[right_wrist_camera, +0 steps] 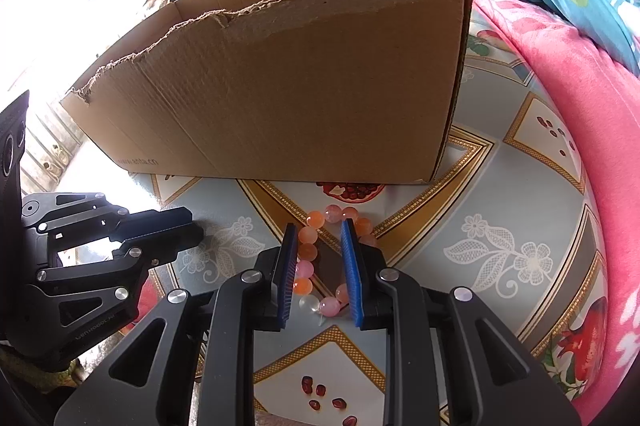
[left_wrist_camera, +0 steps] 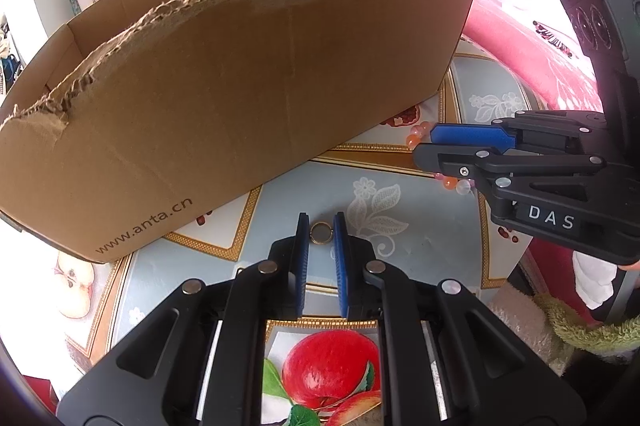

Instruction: Organize jewelry

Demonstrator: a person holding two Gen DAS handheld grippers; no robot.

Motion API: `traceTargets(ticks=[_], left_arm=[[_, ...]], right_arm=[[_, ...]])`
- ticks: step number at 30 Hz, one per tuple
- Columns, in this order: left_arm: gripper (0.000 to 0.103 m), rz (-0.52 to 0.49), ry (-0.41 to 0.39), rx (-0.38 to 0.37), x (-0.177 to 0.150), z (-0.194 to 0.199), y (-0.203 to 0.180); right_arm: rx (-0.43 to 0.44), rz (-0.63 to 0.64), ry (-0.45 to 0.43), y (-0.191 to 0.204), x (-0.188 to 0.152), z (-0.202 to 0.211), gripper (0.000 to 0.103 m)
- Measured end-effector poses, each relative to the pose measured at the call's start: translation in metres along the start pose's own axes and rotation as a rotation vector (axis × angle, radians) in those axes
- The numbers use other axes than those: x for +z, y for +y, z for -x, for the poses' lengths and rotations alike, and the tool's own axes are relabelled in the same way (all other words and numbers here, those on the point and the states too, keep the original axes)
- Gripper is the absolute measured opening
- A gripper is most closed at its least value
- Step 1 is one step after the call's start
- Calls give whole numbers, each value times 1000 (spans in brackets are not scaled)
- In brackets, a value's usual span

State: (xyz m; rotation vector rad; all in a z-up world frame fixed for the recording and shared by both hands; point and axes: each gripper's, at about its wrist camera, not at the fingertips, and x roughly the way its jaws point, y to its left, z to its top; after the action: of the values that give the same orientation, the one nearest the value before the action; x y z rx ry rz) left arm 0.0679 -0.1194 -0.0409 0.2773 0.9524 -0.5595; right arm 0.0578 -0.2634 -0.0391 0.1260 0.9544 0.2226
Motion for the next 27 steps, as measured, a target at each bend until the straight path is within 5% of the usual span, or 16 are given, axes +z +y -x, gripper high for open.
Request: traceTargets(ticks=[10,15,27], left_arm=[[11,14,-55,-10,-3,24,10],[11,42,-86,-57,-4,44,15],[11,35,-236,-140,15,112,33]], right_arm=[[-79,70,1,16,2,-3,22],[-95,72,5,20,4,-3,10],[203,-279,-138,-48,22,61,10]])
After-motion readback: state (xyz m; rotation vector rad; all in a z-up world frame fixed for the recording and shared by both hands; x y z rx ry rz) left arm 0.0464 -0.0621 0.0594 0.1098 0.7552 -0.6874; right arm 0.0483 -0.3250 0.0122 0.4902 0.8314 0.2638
